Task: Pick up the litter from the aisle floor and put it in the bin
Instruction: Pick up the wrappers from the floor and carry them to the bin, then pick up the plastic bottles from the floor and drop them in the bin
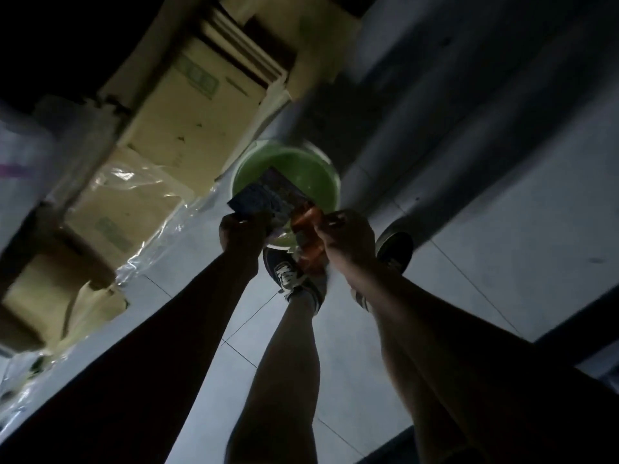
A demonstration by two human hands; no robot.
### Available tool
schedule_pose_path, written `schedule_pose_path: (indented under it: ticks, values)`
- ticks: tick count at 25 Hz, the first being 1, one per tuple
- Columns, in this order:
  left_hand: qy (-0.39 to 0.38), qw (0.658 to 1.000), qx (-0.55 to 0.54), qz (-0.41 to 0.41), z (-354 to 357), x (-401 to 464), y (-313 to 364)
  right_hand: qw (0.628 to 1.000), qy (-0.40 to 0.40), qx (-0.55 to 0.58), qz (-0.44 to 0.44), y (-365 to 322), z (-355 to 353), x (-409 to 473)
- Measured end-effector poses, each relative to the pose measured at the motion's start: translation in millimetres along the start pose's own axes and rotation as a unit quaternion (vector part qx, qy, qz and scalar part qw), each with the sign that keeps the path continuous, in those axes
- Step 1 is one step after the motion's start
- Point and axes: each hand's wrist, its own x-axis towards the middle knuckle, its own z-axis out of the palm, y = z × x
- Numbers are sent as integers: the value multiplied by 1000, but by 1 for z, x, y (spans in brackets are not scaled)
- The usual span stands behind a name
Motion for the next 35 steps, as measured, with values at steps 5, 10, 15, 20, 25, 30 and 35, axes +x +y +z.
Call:
schedule_pose_path:
  ticks: [5,10,15,20,25,30,35]
  values:
    - [5,998,59,-32,4,37,-39,998,34,50,10,11,46,42]
    - [-10,987,155,39,-26,5,-59,997,10,49,55,6,60,49]
    - [-31,970,227,82,-53,-50,-43,997,-39,-67,20,-3,24,-11]
    - [-53,923,343,169,-84,-126,-2,975,-94,-201,-16,-11,-50,-103]
    - [-57,905,369,202,-120,-238,45,953,-100,-255,-127,-31,-134,-190]
    - [30,902,353,248,-148,-347,40,885,-112,-363,-269,-58,-220,-245]
    - [91,954,242,151,-145,-458,-11,798,-148,-468,-350,-78,-290,-286]
